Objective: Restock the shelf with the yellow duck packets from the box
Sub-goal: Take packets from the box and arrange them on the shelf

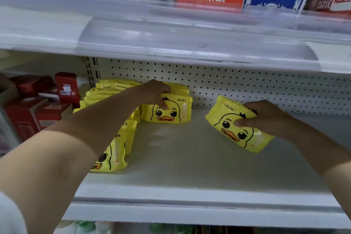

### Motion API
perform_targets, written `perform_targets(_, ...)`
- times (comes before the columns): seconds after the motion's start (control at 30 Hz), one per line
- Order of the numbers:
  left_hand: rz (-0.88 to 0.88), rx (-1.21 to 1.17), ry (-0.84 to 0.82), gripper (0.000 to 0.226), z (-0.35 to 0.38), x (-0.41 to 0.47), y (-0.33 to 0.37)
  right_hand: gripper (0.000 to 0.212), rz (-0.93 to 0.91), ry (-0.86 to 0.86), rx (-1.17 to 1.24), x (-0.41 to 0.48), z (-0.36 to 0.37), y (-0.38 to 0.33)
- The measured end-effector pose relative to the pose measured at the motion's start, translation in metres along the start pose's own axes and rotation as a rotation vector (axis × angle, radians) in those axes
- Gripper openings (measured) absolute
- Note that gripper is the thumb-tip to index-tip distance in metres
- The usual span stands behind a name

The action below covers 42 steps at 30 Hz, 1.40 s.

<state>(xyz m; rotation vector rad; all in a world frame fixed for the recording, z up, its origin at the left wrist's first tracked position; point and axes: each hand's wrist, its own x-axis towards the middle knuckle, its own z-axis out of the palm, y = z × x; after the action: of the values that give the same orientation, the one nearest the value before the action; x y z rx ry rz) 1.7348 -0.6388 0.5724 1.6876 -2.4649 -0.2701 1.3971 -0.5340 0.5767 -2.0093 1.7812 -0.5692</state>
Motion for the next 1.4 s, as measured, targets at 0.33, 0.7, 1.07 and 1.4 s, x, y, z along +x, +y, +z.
perform_targets(0.33,-0.023,0.038,0.223,0.073,0.006,-0.015,0.000,0.027,-0.085,-0.100,-0.043,0.039,0.018,-0.032)
perform_targets(0.7,-0.088,-0.146,0.367,0.076,-0.029,-0.072,0.014,0.049,-0.281,-0.157,-0.247,0.085,0.095,-0.117)
perform_targets(1.07,-0.065,-0.244,0.394,0.070,0.005,-0.133,0.020,0.071,-0.225,0.356,-0.476,0.042,0.140,-0.127)
perform_targets(1.4,-0.171,-0.249,0.404,0.058,0.018,-0.222,0.018,0.085,-0.090,0.211,-0.414,-0.062,0.123,-0.155)
